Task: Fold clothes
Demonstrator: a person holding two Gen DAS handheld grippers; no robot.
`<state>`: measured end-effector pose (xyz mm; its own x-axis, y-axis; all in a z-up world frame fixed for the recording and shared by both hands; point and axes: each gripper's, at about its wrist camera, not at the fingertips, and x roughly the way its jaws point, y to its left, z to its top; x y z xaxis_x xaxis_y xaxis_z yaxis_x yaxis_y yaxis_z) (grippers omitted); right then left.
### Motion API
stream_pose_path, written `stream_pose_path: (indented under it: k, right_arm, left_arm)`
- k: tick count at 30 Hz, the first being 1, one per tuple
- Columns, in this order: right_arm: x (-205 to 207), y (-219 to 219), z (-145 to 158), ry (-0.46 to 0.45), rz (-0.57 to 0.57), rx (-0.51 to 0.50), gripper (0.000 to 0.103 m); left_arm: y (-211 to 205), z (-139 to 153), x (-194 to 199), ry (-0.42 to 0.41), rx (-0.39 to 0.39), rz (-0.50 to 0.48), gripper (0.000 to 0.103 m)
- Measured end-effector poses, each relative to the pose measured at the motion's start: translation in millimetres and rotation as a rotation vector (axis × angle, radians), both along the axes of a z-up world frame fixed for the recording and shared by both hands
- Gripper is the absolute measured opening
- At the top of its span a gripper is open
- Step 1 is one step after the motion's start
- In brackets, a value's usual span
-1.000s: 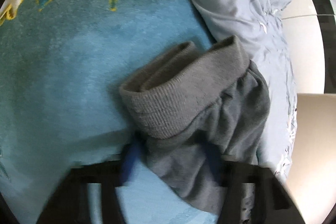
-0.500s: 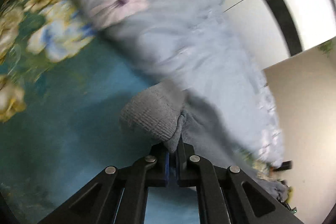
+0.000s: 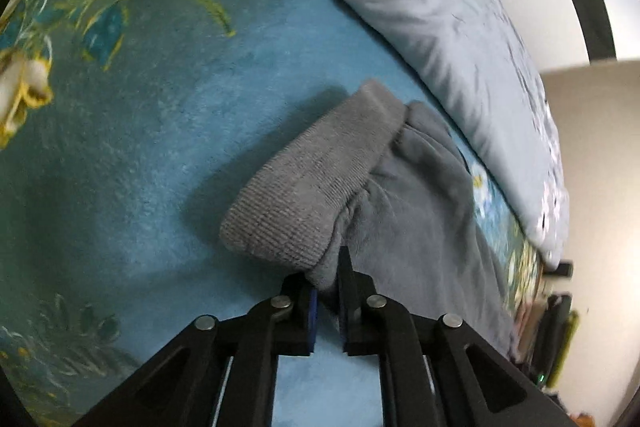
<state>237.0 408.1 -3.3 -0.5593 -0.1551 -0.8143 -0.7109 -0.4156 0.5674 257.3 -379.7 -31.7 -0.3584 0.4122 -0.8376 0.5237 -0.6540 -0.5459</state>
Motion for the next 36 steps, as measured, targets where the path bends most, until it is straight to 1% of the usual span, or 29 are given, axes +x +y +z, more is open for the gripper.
stream_pose_path:
  k: [1,2,3,4,5,7,8,10,11,12,13,15,16,17,20,21,23,25,26,28,29,30,31,32,33,35,36]
  right_arm:
    - [0.3,2.1,0.0,-0.01,0.005,0.01,0.028]
    - [6.0,4.5,2.0,-0.017,0.001,0.027,0.033]
    - [11.8,6.9,4.0,-0.023,-0.004,0.044,0.034]
    - [17.3,9.6,6.8,-0.03,-0.01,0.062,0.034]
    - [21.7,12.7,12.6,-0.035,-0.022,0.083,0.035]
    - [25.2,14.9,26.0,-0.022,-0.036,0.122,0.035]
    - [19.9,10.7,32.2,0.0,-0.016,0.12,0.035]
    - [7.8,1.2,44.0,0.041,0.028,0.114,0.035]
    - [-5.4,-9.0,45.8,0.043,0.074,0.097,0.035]
    - [-20.9,-21.1,44.3,0.03,0.126,0.077,0.035]
    - [-36.9,-33.7,41.5,0.011,0.177,0.054,0.035]
    - [-70.0,-61.3,26.7,-0.062,0.271,-0.013,0.035]
    - [-80.9,-71.4,18.6,-0.088,0.289,-0.037,0.035]
    - [-91.2,-80.3,10.4,-0.114,0.303,-0.06,0.035]
    - [-110.7,-88.8,-13.5,-0.196,0.279,-0.092,0.035]
    - [-113.4,-90.9,-19.6,-0.213,0.272,-0.106,0.035]
    - [-117.5,-95.7,-31.3,-0.251,0.259,-0.129,0.035]
    - [-118.7,-101.6,-38.5,-0.298,0.258,-0.113,0.035]
    - [-119.5,-102.6,-41.3,-0.303,0.25,-0.113,0.035]
    - [-121.6,-104.3,-45.1,-0.311,0.238,-0.107,0.035]
    - [-123.4,-105.7,-46.2,-0.32,0.241,-0.095,0.032]
    - [-124.7,-106.8,-46.4,-0.325,0.247,-0.082,0.021]
    - [-125.9,-107.8,-46.6,-0.328,0.253,-0.071,0.013]
    - [-127.1,-108.1,-47.0,-0.322,0.259,-0.067,0.005]
    - [-127.6,-108.2,-47.0,-0.314,0.262,-0.063,0.003]
    - [-120.2,-106.7,-44.6,-0.277,0.249,-0.067,0.0]
    - [-116.1,-104.9,-42.4,-0.253,0.239,-0.072,0.0]
  left_arm:
    - [1.2,4.4,0.4,-0.008,-0.027,-0.019,0.019]
    - [2.5,9.1,1.1,-0.016,-0.054,-0.038,0.032]
    - [7.0,20.8,12.4,-0.017,-0.094,-0.051,0.036]
    - [1.9,22.3,9.0,-0.015,-0.127,-0.063,0.039]
    - [-2.9,24.1,5.5,-0.012,-0.161,-0.075,0.039]
    - [-2.3,39.8,-0.7,0.01,-0.19,-0.091,0.039]
    - [-1.9,47.3,-3.9,0.022,-0.204,-0.098,0.042]
    - [3.5,46.4,-20.1,0.042,-0.131,-0.088,0.045]
    - [6.1,45.9,-28.2,0.052,-0.095,-0.084,0.048]
    - [9.0,45.5,-36.0,0.061,-0.059,-0.078,0.048]
    - [15.6,45.3,-38.2,0.054,-0.003,-0.06,0.049]
    - [36.7,30.8,-55.8,0.019,0.105,-0.019,0.049]
    - [48.4,22.8,-64.9,-0.003,0.159,0.0,0.049]
    - [59.1,18.3,-73.5,-0.032,0.176,0.014,0.049]
    - [79.1,0.9,-87.9,-0.104,0.177,0.074,0.049]
    - [83.7,-0.6,-89.5,-0.131,0.18,0.103,0.049]
    - [89.2,-7.0,-98.0,-0.157,0.185,0.106,0.049]
    - [90.0,-7.9,-98.4,-0.182,0.179,0.107,0.049]
    - [89.9,-8.9,-99.8,-0.191,0.18,0.11,0.049]
    - [87.3,-10.2,-101.1,-0.192,0.183,0.124,0.046]
    - [86.0,-10.8,-101.7,-0.193,0.184,0.131,0.046]
    - [83.3,-12.0,-101.1,-0.195,0.18,0.141,0.043]
    - [81.9,-13.9,-100.7,-0.202,0.174,0.147,0.032]
    - [80.4,-15.8,-100.2,-0.21,0.168,0.153,0.023]
    - [78.6,-17.3,-98.6,-0.212,0.173,0.156,0.021]
    - [74.9,-17.8,-94.4,-0.203,0.178,0.157,0.011]
    - [74.1,-15.2,-91.7,-0.195,0.184,0.153,0.011]
